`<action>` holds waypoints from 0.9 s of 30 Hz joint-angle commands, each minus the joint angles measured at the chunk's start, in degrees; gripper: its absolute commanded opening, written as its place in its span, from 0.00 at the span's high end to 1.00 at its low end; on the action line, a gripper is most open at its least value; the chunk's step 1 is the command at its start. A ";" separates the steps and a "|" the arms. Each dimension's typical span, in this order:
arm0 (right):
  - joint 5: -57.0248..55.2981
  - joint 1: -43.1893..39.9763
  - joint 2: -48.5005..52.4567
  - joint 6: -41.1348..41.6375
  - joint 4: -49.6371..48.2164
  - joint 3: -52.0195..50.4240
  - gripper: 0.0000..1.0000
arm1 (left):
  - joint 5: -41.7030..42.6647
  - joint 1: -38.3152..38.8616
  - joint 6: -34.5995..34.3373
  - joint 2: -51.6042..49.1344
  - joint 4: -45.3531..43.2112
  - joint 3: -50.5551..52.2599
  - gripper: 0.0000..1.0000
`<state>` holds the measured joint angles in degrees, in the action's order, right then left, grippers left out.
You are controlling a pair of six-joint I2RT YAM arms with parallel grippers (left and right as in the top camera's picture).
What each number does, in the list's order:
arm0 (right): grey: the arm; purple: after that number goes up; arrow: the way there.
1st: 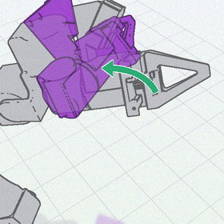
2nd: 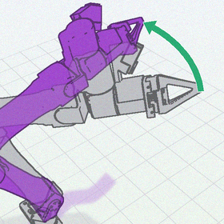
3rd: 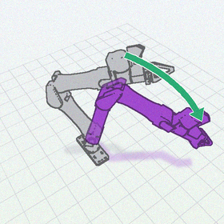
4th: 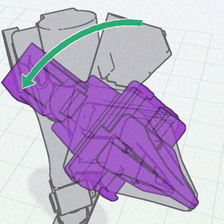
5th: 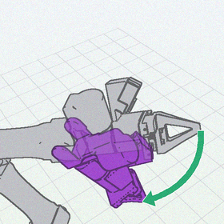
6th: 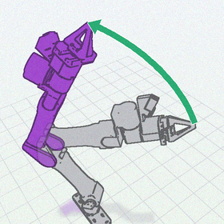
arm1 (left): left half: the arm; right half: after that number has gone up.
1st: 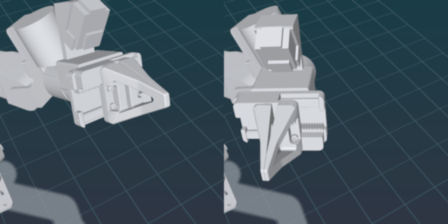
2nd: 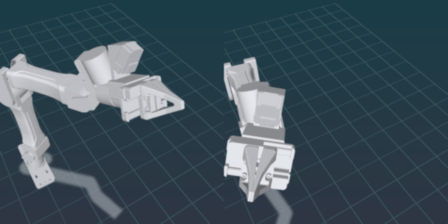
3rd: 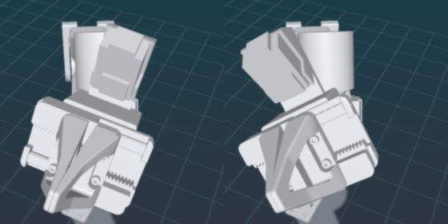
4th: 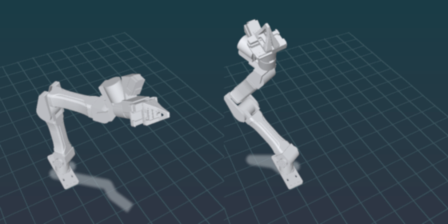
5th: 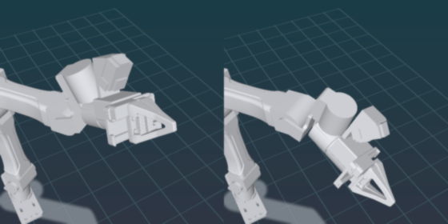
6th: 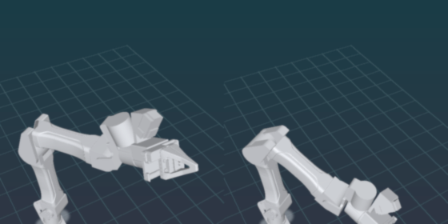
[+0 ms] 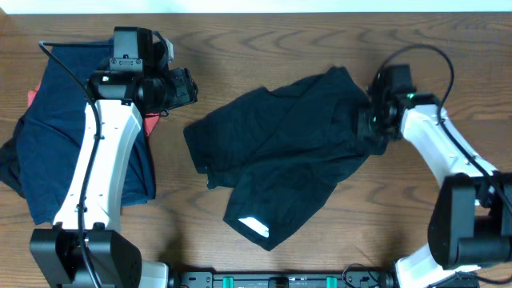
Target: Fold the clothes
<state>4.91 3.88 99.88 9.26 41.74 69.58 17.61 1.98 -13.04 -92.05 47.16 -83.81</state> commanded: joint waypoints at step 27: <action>2.75 8.31 10.80 16.87 -7.96 9.16 0.59 | -0.74 -0.09 2.08 -0.33 0.55 0.33 0.42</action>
<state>8.75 12.19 111.11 24.21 34.24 78.59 17.58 1.98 -11.75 -92.05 47.55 -83.81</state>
